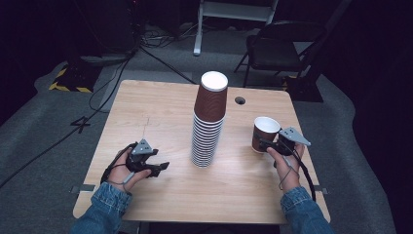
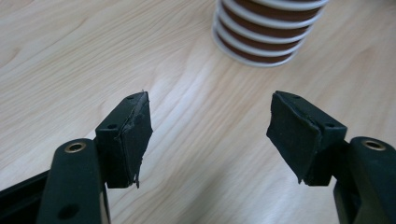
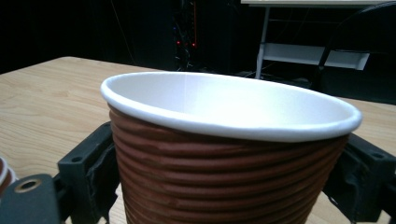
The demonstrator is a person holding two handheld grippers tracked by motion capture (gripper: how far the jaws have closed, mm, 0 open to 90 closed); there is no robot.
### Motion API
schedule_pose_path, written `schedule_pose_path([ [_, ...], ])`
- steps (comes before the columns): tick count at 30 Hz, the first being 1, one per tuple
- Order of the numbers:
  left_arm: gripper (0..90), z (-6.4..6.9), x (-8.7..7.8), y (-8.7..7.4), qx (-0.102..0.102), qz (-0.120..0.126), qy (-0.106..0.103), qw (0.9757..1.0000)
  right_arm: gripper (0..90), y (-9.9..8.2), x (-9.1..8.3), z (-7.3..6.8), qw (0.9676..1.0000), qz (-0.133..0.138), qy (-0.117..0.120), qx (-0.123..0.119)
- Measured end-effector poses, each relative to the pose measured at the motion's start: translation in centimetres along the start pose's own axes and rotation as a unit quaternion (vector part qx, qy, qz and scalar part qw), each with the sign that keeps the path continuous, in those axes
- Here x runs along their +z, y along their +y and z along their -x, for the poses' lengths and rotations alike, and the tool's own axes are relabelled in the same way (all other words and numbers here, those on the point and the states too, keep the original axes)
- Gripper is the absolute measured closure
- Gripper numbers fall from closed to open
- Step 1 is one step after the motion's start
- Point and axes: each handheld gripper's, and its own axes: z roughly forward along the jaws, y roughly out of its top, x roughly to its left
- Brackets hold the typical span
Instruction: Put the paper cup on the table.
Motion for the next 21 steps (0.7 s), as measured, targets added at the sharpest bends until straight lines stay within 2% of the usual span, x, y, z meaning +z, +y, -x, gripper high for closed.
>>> schedule_pose_path([
  [4,29.8,-0.2,0.3,-0.3,-0.005,-0.012,0.011,0.9999,11.1,-0.4,0.3,0.1,0.9999,-0.009,-0.008,-0.006],
  [8,30.0,-0.4,0.7,-0.9,-0.015,-0.02,0.009,0.9997,10.8,-0.8,0.6,0.0,0.9996,-0.025,-0.005,-0.014],
  [14,30.0,-0.8,0.9,-1.2,-0.023,-0.026,0.015,0.9993,9.9,-0.8,0.6,-0.2,0.9994,-0.027,-0.006,-0.019],
  [17,30.1,-0.9,1.0,-1.3,-0.026,-0.026,0.016,0.9992,9.3,-0.7,0.3,-0.2,0.999,-0.039,-0.01,-0.021],
  [18,30.0,-0.9,1.0,-1.3,-0.027,-0.025,0.017,0.9992,9.2,-0.6,0.0,-0.3,0.9979,-0.053,-0.012,-0.033],
  [21,30.0,-0.9,1.0,-1.3,-0.029,-0.025,0.016,0.9991,9.2,-0.6,-0.1,-0.4,0.9966,-0.069,-0.012,-0.043],
])
